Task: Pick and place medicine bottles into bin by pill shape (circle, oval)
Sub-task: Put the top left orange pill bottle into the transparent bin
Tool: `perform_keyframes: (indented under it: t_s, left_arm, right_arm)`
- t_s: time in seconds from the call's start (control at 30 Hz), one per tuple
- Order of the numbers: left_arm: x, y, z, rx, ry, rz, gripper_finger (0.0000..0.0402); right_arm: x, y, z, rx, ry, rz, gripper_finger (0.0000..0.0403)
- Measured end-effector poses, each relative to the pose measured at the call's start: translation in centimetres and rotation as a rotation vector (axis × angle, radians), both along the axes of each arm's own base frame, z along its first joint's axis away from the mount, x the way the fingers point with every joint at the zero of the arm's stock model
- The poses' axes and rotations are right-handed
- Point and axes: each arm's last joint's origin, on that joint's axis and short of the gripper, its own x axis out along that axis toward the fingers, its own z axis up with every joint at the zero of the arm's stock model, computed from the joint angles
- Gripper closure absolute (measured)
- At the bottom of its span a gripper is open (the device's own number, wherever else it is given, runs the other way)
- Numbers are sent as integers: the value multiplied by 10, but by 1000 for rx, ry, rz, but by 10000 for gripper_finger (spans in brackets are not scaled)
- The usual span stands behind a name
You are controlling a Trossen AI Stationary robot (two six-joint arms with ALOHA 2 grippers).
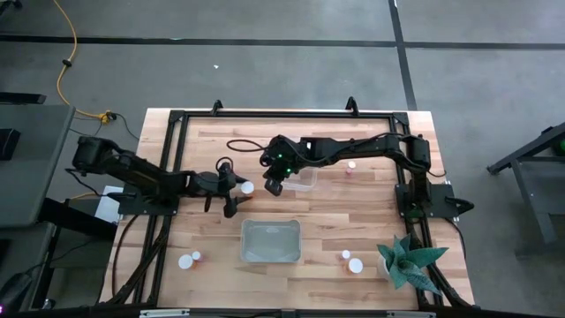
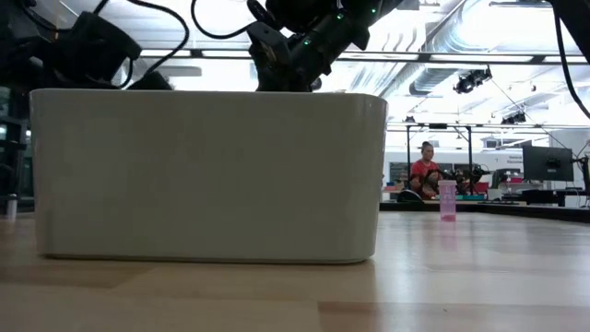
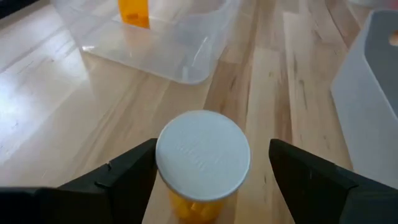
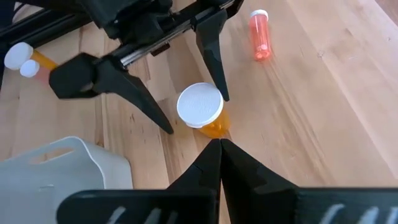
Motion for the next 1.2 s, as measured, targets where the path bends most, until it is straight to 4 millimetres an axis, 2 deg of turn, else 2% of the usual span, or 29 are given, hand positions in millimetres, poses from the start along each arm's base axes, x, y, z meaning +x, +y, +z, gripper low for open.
perform_keyframes:
  t_s: [0.43,0.57,0.7,0.9,1.07,1.2]
  left_arm:
    - [-13,-1,33,85,-112,-24,108]
    - [-11,-5,36,91,-77,-29,121]
    - [2,-11,46,128,-40,-37,186]
    - [13,-13,51,133,23,32,372]
    - [10,-14,44,49,63,59,398]
    - [11,-15,46,45,45,48,401]
  right_arm:
    - [-1,-1,1,-52,0,48,403]
    - [-11,-5,19,-98,-15,56,403]
    - [-30,-14,51,-167,-55,19,403]
    - [-59,-17,89,-216,-84,-27,403]
    - [-86,-12,105,-258,-52,-40,403]
    - [-114,-9,101,-253,-43,-90,403]
